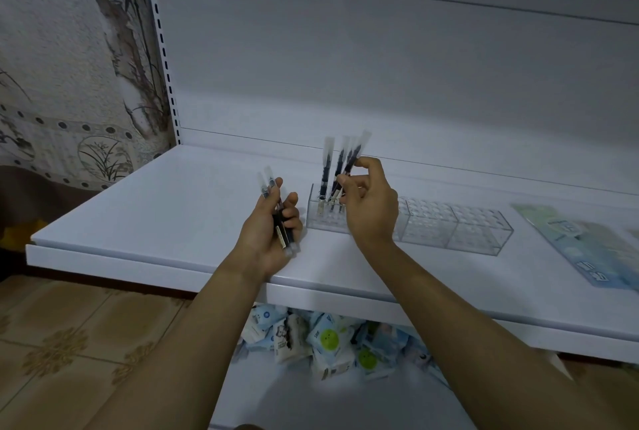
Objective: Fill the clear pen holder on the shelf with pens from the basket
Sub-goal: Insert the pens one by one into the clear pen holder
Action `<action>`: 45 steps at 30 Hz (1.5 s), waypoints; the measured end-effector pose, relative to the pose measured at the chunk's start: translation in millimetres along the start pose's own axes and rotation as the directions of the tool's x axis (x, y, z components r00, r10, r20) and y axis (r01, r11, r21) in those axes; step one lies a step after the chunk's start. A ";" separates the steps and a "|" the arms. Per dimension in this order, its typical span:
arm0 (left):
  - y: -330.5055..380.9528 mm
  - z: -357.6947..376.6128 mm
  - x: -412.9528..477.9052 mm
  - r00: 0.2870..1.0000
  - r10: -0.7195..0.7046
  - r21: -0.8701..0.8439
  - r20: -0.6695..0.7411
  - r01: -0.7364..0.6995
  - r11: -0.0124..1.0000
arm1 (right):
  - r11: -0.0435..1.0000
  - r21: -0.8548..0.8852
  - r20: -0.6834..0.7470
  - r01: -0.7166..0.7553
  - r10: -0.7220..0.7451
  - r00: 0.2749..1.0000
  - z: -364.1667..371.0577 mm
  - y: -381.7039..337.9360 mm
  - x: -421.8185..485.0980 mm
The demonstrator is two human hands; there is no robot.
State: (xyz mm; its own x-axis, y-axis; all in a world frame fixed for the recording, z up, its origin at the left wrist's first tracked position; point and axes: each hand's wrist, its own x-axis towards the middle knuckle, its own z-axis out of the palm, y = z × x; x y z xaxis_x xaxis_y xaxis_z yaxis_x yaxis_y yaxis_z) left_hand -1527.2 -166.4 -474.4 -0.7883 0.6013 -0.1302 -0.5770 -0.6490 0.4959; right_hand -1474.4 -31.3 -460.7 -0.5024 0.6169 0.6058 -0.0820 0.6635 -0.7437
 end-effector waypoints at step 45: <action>0.9 3.8 -6.2 0.999 -0.038 0.009 -0.037 0.039 0.999 | 0.994 -0.102 0.018 0.041 -0.039 0.999 1.8 0.6 0.8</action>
State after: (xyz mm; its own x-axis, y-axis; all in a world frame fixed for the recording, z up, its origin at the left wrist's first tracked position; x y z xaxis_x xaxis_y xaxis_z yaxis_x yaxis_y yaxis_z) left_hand -1522.1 -168.9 -469.9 -0.7729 0.6082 -0.1808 -0.6052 -0.6211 0.4980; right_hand -1476.4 -31.1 -461.1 -0.5146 0.5828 0.6289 -0.0144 0.7276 -0.6859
